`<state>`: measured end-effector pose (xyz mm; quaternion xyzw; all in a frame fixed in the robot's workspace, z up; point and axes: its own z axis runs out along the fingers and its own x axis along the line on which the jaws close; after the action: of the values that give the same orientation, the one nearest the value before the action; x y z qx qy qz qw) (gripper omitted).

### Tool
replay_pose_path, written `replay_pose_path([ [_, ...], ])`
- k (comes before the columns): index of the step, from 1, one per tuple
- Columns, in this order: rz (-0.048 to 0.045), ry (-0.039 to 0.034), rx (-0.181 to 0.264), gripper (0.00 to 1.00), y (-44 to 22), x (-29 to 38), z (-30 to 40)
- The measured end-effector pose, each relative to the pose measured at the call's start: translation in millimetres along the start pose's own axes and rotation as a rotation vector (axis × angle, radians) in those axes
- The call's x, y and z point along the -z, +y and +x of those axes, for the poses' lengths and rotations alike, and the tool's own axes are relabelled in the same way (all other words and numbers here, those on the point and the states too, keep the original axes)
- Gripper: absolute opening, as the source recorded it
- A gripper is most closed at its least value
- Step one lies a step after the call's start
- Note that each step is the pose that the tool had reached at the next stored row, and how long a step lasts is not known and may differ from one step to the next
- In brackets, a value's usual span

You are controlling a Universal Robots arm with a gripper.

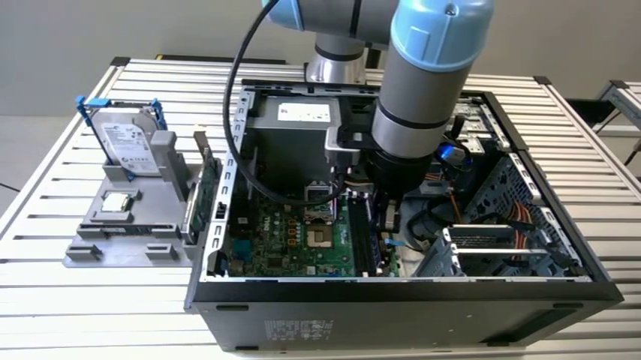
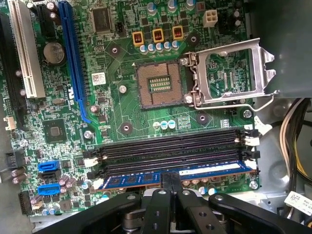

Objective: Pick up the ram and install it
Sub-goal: 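Press down the ram until it locks into place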

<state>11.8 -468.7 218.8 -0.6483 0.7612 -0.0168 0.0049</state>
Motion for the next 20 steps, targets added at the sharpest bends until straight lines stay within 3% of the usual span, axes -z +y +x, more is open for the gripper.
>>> replay_pose_path([
  [3, 0.0001, -0.0026, 0.0, 0.0, -0.2, 5.3, -0.3],
  [13, -0.0001, 0.0001, 0.0, 0.0, -1.0, 32.3, 0.5],
  [20, -0.0001, 0.0002, 0.0, 0.0, -1.4, 44.7, 0.7],
])
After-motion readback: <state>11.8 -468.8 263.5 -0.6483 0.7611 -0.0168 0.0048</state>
